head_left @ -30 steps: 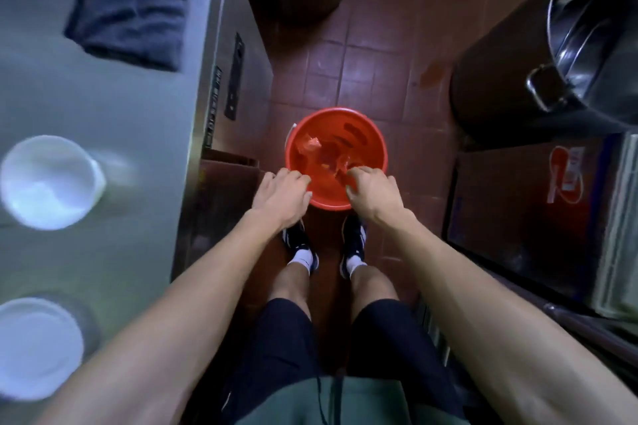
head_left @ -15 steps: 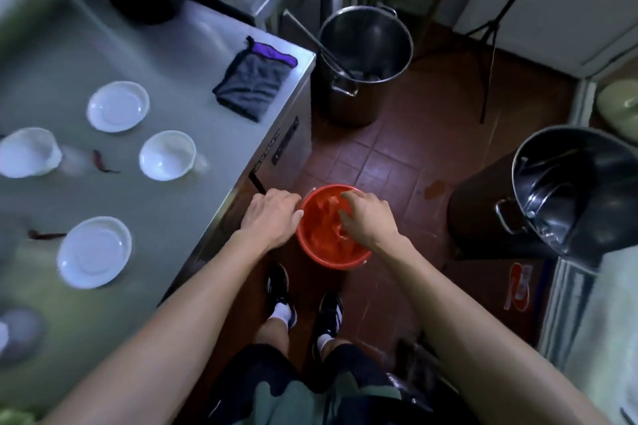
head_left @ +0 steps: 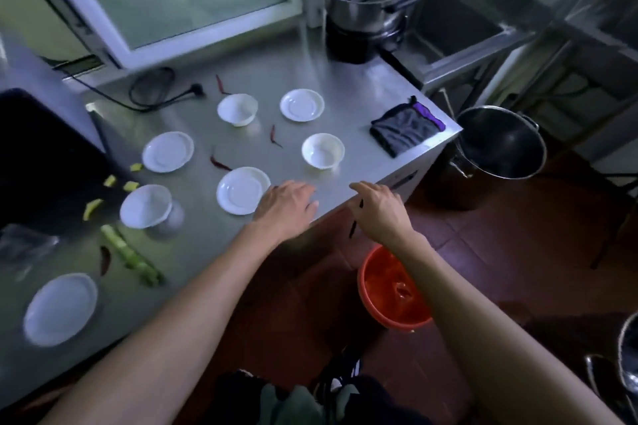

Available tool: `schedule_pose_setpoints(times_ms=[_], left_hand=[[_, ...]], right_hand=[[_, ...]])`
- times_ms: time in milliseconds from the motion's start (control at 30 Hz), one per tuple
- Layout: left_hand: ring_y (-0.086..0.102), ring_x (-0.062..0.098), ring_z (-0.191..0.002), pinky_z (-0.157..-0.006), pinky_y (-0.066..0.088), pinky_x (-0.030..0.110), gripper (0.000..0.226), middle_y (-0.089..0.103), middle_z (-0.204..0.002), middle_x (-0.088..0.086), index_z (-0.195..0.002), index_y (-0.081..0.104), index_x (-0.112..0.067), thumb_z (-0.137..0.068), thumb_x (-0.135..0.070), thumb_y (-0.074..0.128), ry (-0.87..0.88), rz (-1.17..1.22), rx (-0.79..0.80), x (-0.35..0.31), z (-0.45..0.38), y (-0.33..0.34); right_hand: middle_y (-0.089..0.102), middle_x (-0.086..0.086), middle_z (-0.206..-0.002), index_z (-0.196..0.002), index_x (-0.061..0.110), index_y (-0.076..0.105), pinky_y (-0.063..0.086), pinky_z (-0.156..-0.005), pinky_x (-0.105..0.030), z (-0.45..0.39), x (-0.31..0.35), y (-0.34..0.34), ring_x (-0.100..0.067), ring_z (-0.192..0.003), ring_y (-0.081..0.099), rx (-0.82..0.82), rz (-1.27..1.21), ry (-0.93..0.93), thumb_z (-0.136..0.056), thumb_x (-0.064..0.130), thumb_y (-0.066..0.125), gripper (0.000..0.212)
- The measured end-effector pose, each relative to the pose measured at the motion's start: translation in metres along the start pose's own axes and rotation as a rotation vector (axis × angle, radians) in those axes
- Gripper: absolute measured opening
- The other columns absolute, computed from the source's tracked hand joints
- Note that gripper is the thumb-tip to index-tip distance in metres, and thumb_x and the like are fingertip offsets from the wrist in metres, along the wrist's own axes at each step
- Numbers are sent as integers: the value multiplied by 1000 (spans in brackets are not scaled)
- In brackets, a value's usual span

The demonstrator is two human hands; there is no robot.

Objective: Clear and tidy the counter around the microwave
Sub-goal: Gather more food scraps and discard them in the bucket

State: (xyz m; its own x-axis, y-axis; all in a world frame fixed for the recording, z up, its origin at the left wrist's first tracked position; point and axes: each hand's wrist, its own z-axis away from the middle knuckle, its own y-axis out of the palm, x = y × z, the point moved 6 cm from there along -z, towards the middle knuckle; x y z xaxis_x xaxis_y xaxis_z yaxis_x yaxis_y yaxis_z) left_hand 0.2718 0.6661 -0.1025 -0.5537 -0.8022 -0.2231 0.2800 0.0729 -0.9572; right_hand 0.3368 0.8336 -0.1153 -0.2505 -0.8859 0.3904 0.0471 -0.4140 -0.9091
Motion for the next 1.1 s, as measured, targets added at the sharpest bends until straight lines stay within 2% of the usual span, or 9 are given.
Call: schedule_pose_setpoints(times_ms=[100, 233, 333, 433, 567, 700, 800, 967, 1100], left_hand=[[46, 26, -128, -100, 38, 41, 37, 57, -136, 3, -128, 56, -15, -100, -37, 46, -84, 19, -24, 54, 35, -14], [47, 27, -128, -101, 42, 43, 43, 54, -142, 2, -138, 52, -21, -99, -39, 47, -228, 77, -80, 137, 89, -31], [48, 27, -126, -97, 44, 42, 42, 56, -137, 3, -135, 52, -20, -99, -39, 46, -308, 89, -117, 198, 133, -40], [54, 29, -118, -90, 48, 41, 37, 60, -130, 5, -127, 58, -15, -98, -36, 48, -373, 92, -152, 249, 177, -49], [58, 30, -104, -78, 46, 39, 24, 65, -111, 4, -107, 61, -15, -95, -32, 50, -457, 104, -205, 312, 227, -50], [60, 26, -97, -77, 50, 39, 21, 65, -103, 2, -102, 62, -16, -95, -32, 50, -527, 144, -256, 362, 270, -49], [61, 26, -97, -80, 51, 42, 25, 66, -105, 3, -104, 61, -14, -94, -32, 48, -597, 173, -257, 392, 298, -41], [58, 27, -98, -78, 47, 40, 25, 64, -105, 2, -104, 59, -14, -98, -35, 47, -667, 171, -266, 430, 323, -32], [59, 28, -98, -79, 50, 41, 24, 65, -106, 3, -106, 60, -15, -93, -30, 47, -722, 199, -287, 463, 327, -38]], right_hand=[[52, 3, -147, -145, 23, 48, 36, -105, -45, -13, 61, 15, -26, -133, 46, 47, 28, -101, -97, 31, 51, 48], [53, 1, -146, -144, 22, 48, 37, -106, -43, -26, 150, 44, -28, -132, 48, 84, 61, -248, -98, 31, 54, 47], [51, 1, -149, -143, 22, 50, 38, -106, -42, -28, 219, 69, -28, -133, 47, 101, 76, -336, -98, 32, 55, 46], [53, -1, -146, -141, 21, 53, 35, -111, -44, -25, 283, 90, -28, -134, 47, 127, 54, -387, -98, 30, 55, 44], [59, -1, -140, -139, 20, 55, 45, -103, -44, -17, 355, 116, -28, -126, 55, 149, 69, -490, -97, 30, 58, 43], [56, -4, -144, -140, 20, 53, 42, -105, -45, -11, 410, 144, -31, -128, 53, 197, 86, -534, -98, 28, 57, 44], [56, -8, -144, -140, 21, 53, 37, -108, -45, -7, 444, 161, -34, -130, 50, 240, 101, -541, -99, 28, 55, 42], [65, -2, -132, -131, 21, 61, 49, -98, -44, -11, 491, 190, -31, -117, 61, 284, 73, -625, -95, 23, 59, 36], [61, -1, -138, -137, 22, 57, 47, -101, -43, -29, 525, 211, -28, -123, 58, 328, 84, -669, -95, 28, 58, 42]])
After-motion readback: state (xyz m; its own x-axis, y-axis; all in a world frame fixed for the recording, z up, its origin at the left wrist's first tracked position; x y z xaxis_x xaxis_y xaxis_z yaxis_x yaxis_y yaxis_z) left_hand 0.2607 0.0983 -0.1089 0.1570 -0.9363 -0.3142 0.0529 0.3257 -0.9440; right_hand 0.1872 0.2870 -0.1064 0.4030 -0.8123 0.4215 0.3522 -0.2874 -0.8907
